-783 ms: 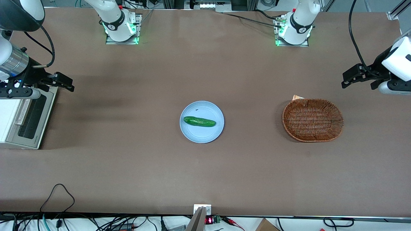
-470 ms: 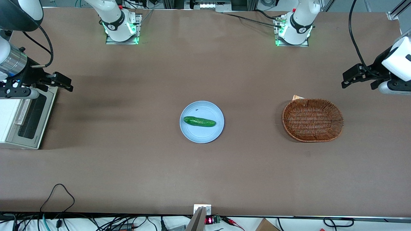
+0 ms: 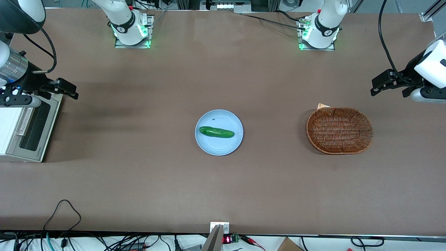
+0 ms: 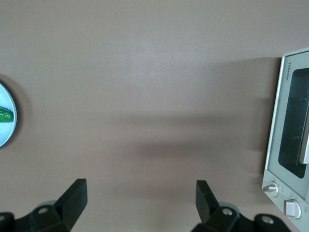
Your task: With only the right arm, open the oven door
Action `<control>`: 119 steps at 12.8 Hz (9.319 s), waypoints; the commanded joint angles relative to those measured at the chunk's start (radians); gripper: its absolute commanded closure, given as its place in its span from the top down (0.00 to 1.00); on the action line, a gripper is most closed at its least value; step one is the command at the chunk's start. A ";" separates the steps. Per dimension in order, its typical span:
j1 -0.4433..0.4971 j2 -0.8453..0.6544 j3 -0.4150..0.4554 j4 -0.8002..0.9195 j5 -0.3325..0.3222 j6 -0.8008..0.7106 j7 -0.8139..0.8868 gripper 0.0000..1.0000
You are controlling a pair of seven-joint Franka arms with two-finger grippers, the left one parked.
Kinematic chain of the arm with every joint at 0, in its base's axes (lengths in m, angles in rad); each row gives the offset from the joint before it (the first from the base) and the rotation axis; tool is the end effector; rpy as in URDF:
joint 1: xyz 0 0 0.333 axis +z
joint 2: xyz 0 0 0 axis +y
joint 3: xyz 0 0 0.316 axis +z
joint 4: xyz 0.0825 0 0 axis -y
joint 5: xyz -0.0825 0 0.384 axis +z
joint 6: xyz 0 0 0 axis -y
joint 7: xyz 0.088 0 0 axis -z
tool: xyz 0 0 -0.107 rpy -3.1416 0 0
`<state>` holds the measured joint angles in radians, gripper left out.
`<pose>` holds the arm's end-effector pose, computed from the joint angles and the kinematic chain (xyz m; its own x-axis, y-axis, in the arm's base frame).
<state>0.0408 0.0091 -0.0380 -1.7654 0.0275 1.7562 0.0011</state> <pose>0.5641 0.0041 0.5428 0.9998 -0.0034 -0.0184 -0.0039 -0.9996 -0.0266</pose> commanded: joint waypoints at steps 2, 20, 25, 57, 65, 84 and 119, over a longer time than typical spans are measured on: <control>-0.010 0.009 0.006 0.026 -0.008 -0.021 -0.013 1.00; -0.019 0.028 0.006 0.041 0.002 -0.043 0.023 0.91; -0.032 0.029 0.006 0.046 0.012 -0.052 0.010 0.08; -0.035 0.433 0.009 -0.123 -1.186 -0.014 0.763 0.02; -0.058 0.466 0.009 -0.126 -1.227 0.012 0.846 0.02; -0.028 0.537 0.070 -0.083 -0.928 0.157 0.741 0.02; 0.045 0.620 0.102 -0.020 -0.662 0.158 0.734 0.10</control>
<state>0.0835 0.6602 0.0539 -1.8055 -0.6972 1.9521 0.7676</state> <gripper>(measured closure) 0.978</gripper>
